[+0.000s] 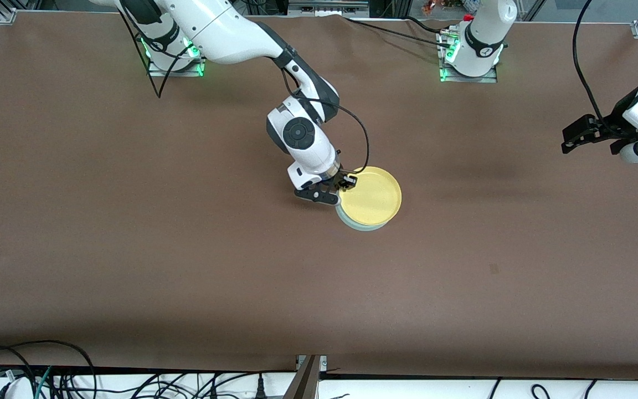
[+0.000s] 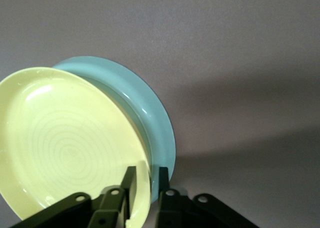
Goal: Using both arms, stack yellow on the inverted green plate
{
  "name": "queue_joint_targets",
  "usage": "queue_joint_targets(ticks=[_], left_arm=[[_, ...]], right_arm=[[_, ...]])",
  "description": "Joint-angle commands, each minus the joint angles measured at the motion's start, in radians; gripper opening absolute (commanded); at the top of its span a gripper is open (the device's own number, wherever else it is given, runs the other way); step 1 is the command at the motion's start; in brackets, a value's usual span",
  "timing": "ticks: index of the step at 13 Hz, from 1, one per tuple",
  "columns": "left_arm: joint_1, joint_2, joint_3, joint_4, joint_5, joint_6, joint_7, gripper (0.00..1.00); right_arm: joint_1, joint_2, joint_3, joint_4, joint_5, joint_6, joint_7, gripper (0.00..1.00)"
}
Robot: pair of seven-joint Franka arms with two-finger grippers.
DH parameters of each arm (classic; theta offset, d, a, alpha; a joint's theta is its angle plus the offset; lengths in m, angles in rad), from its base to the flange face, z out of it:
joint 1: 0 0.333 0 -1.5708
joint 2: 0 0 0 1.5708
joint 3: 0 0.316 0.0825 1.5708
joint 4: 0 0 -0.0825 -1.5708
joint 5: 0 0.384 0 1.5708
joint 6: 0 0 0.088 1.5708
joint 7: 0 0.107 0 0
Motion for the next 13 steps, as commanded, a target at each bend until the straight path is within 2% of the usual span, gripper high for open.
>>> queue_joint_targets(ticks=[1,4,7,11,12,13], left_arm=[[0.003,-0.015,-0.015,-0.006,0.012,-0.003,0.026,1.00],[0.002,-0.013,-0.046,0.012,0.017,-0.031,0.015,1.00],[0.002,-0.013,-0.046,0.012,0.017,-0.031,0.012,1.00],[0.002,-0.013,-0.049,0.014,0.015,-0.029,0.012,1.00],[0.002,-0.013,-0.049,0.012,0.015,-0.029,0.014,1.00],[0.005,-0.013,-0.049,0.012,0.015,-0.029,0.014,1.00]], right_arm=[[-0.010,-0.046,-0.039,0.001,-0.018,-0.033,0.006,1.00],[-0.013,-0.162,-0.152,0.011,-0.019,-0.184,-0.014,1.00],[-0.031,-0.299,-0.279,0.010,-0.004,-0.420,-0.233,1.00],[-0.038,-0.525,-0.454,-0.005,-0.005,-0.756,-0.417,1.00],[-0.089,-0.588,-0.468,-0.021,-0.008,-0.825,-0.494,1.00],[-0.170,-0.642,-0.444,-0.027,-0.013,-0.894,-0.551,1.00]])
